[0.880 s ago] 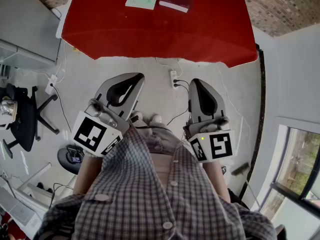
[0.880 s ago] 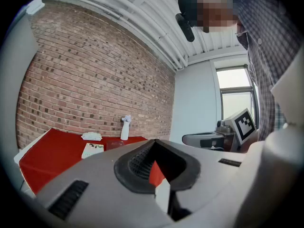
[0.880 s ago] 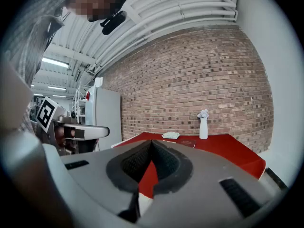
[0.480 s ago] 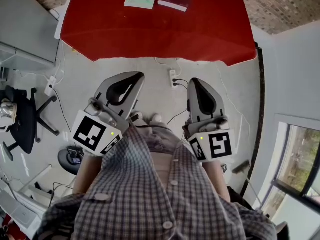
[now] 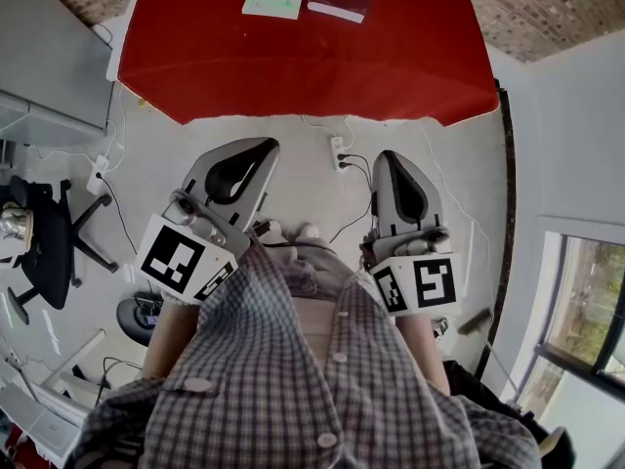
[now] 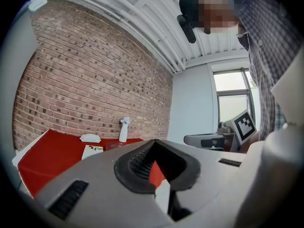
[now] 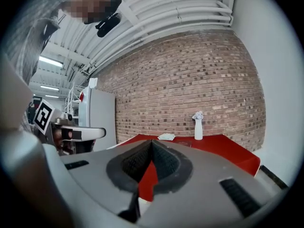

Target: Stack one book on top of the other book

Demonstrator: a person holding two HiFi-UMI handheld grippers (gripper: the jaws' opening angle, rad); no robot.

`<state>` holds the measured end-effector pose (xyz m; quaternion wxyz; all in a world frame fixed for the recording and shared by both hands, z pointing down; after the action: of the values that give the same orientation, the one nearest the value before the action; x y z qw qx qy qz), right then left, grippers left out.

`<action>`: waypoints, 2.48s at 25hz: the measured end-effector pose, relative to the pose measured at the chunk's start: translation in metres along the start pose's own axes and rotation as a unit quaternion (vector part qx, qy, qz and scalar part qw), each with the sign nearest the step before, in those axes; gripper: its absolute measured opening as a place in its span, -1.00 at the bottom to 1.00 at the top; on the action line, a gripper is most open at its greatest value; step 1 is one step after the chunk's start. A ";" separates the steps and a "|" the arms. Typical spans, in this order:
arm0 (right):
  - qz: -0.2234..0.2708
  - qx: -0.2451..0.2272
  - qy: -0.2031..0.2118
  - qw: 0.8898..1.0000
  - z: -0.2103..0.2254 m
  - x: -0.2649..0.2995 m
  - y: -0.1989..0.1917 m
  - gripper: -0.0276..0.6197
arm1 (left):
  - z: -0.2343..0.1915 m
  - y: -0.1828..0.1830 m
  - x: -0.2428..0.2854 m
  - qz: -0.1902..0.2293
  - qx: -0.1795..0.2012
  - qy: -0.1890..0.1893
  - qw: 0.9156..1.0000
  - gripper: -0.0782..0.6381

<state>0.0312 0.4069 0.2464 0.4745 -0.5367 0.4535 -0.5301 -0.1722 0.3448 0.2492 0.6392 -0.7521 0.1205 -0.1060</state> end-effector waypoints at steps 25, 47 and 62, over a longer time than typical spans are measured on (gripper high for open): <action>0.017 -0.065 -0.024 0.997 -0.030 0.007 0.000 -0.89 | -0.026 0.000 -0.029 0.005 0.008 -0.004 1.000 -0.76; 0.012 -0.060 0.037 0.997 0.054 0.154 0.018 -0.89 | -0.114 0.020 0.080 0.011 0.001 0.071 0.997 -0.76; -0.021 -0.023 0.060 0.998 0.114 0.231 0.022 -0.89 | -0.151 0.029 0.141 0.012 0.005 0.116 0.993 -0.76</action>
<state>0.1512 0.1783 0.2582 0.4233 -0.5241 0.4817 -0.5604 -0.0876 0.1542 0.2453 0.6255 -0.7303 0.2023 -0.1859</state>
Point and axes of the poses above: the fingertips, and each gripper's own axes: x forward along the fingers, z to its right, y out of its top, the point moved 7 cm from there along -x, backward along the fingers, and after that the axes turned 12 degrees about -y, right-handed, at the moved point
